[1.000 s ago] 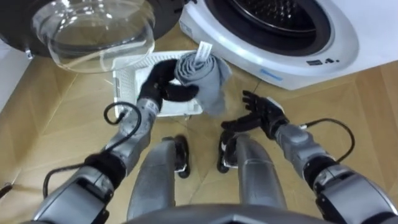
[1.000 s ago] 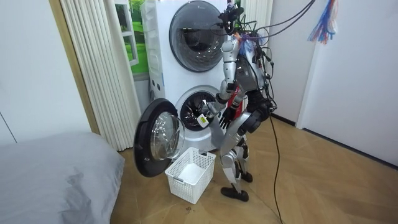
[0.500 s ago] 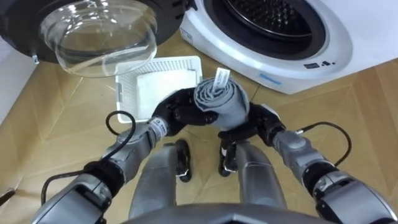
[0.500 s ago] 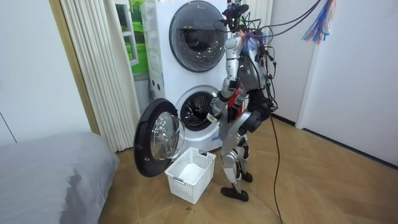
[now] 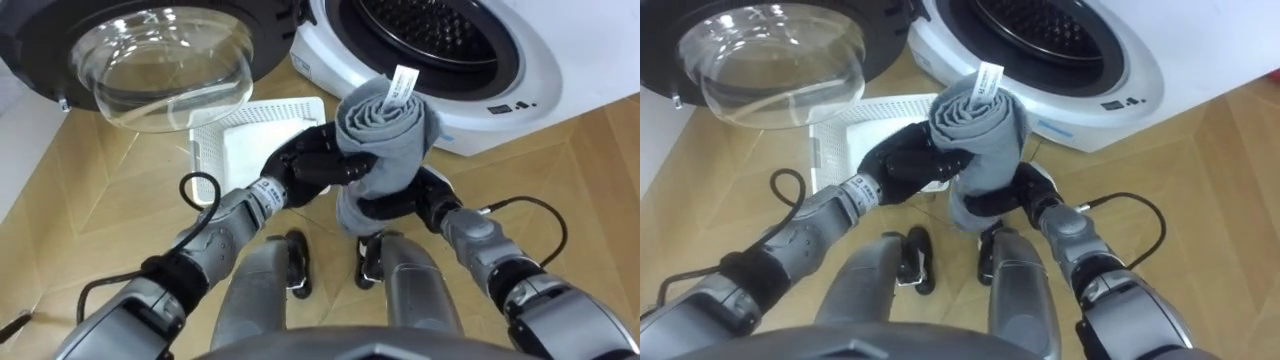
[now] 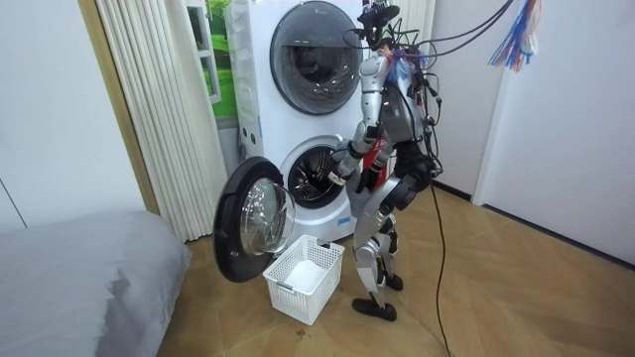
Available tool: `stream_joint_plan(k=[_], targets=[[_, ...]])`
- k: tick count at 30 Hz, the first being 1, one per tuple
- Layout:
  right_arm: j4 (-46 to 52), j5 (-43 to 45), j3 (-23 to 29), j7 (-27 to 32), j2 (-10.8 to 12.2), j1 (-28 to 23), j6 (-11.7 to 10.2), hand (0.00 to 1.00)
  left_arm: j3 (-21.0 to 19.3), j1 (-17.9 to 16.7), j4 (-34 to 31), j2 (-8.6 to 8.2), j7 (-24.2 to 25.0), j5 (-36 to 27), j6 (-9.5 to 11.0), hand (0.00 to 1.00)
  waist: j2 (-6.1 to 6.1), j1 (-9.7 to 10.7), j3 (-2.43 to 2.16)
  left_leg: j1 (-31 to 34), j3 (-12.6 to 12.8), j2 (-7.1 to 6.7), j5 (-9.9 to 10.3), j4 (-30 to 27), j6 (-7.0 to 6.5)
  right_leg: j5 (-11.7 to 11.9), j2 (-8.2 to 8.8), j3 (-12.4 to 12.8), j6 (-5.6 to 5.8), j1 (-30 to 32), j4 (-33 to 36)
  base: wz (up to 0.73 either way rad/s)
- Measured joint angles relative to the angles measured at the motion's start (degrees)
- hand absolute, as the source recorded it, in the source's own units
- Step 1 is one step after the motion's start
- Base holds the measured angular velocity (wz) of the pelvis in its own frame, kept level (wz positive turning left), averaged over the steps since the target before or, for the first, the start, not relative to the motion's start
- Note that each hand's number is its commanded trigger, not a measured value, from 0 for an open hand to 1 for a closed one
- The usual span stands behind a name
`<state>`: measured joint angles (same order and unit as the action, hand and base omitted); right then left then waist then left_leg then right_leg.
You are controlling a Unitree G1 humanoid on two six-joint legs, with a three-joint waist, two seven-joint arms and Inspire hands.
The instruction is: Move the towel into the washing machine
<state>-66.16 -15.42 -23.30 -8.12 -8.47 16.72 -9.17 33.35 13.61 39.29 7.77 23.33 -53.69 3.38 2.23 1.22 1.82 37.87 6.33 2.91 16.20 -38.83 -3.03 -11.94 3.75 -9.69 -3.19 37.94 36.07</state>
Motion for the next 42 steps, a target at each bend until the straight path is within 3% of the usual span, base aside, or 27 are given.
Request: stream_joint_plan(k=[8,9,10,11,16,23,25,27,32,38,42], targets=[[0.0,0.71,2.18,-0.09,1.32,0.19,-0.02,1.0,-2.23,0.28,-0.32,-0.58,0.0,0.0,-0.59,1.0,0.0,0.09,0.01,0.64,-0.17,0.62,-0.05,0.35,0.14,0.32,-0.66,-0.43,-0.24,0.07,-1.31,-0.01],[0.0,0.71,2.22,-0.07,1.37,0.25,-0.01,1.0,-2.59,0.3,-0.32,-0.59,0.0,0.0,-0.65,0.6,0.0,0.08,0.01,0.67,-0.21,0.62,-0.05,0.37,0.14,0.31,-0.66,-0.47,-0.25,0.06,-1.34,0.0],[0.0,0.71,2.23,-0.06,1.37,0.25,0.02,1.0,-2.79,0.3,-0.32,-0.59,0.0,0.0,-0.73,0.03,0.0,0.07,0.02,0.69,-0.22,0.62,-0.05,0.37,0.14,0.31,-0.66,-0.48,-0.25,0.07,-1.36,0.0],[0.02,0.7,2.36,-0.05,1.31,0.26,0.18,1.0,-2.97,0.3,-0.32,-0.64,0.0,0.0,-0.82,0.0,-0.01,0.02,0.03,0.69,-0.22,0.58,-0.05,0.45,0.14,0.3,-0.61,-0.52,-0.25,0.07,-1.39,0.0],[0.07,0.71,4.87,-0.01,1.41,0.86,1.38,1.0,-2.89,0.26,-0.32,-0.75,0.0,-1.85,-0.92,0.0,0.17,-0.57,0.14,0.56,-0.13,0.4,-0.06,0.85,0.14,0.31,-0.35,-0.64,-0.24,0.12,-1.51,0.0],[-1.05,-0.95,7.36,1.85,0.37,0.81,6.35,1.0,-4.82,-1.22,0.02,-0.33,2.25,-7.62,-0.82,0.0,0.39,-5.35,0.3,0.69,-0.22,-0.41,-1.21,3.27,0.61,0.29,0.14,-0.63,-0.5,1.05,-2.0,0.03],[-1.24,-3.16,8.19,1.82,-0.63,0.87,7.03,1.0,-6.46,-1.88,1.47,-0.25,2.15,-7.33,-0.96,0.0,0.89,-6.48,0.64,0.72,-0.38,-0.56,-1.42,3.62,0.65,0.16,0.28,-0.85,-0.61,1.09,-2.04,0.13],[-1.47,-7.42,9.6,1.78,-1.64,1.53,7.93,1.0,-9.9,-2.51,4.23,0.3,1.98,-5.11,-0.85,0.0,1.53,-7.38,1.05,1.49,-1.24,-0.67,-1.56,3.58,0.88,-0.02,0.4,-1.76,-0.76,1.3,-2.24,0.16],[-7.16,-16.65,9.98,-1.32,-3.19,5.33,9.56,1.0,-14.34,-4.57,6.47,2.43,-0.81,2.51,-1.1,0.0,1.32,-9.11,1.18,2.42,-2.3,-0.96,-1.84,3.43,1.14,-0.16,0.61,-2.85,-0.93,1.73,-2.06,0.13],[-9.55,-21.95,11.24,-4.59,-5.02,7.81,11.28,1.0,-17.56,-4.43,7.57,2.42,-4.15,13.51,-1.62,0.0,0.37,-9.72,1.87,3.89,-2.93,-2.41,-2.65,3.41,0.7,-0.9,2.36,-3.44,-0.68,3.49,-0.35,0.14],[-11.19,-24.08,13.39,-6.54,-6.52,9.38,12.84,1.0,-17.43,-3.88,8.15,2.1,-5.71,18.32,-1.88,0.0,0.14,-9.15,2.01,5.68,-4.07,-3.99,-3.4,3.5,0.17,-1.66,4.32,-4.79,-0.36,5.15,1.53,0.27]])
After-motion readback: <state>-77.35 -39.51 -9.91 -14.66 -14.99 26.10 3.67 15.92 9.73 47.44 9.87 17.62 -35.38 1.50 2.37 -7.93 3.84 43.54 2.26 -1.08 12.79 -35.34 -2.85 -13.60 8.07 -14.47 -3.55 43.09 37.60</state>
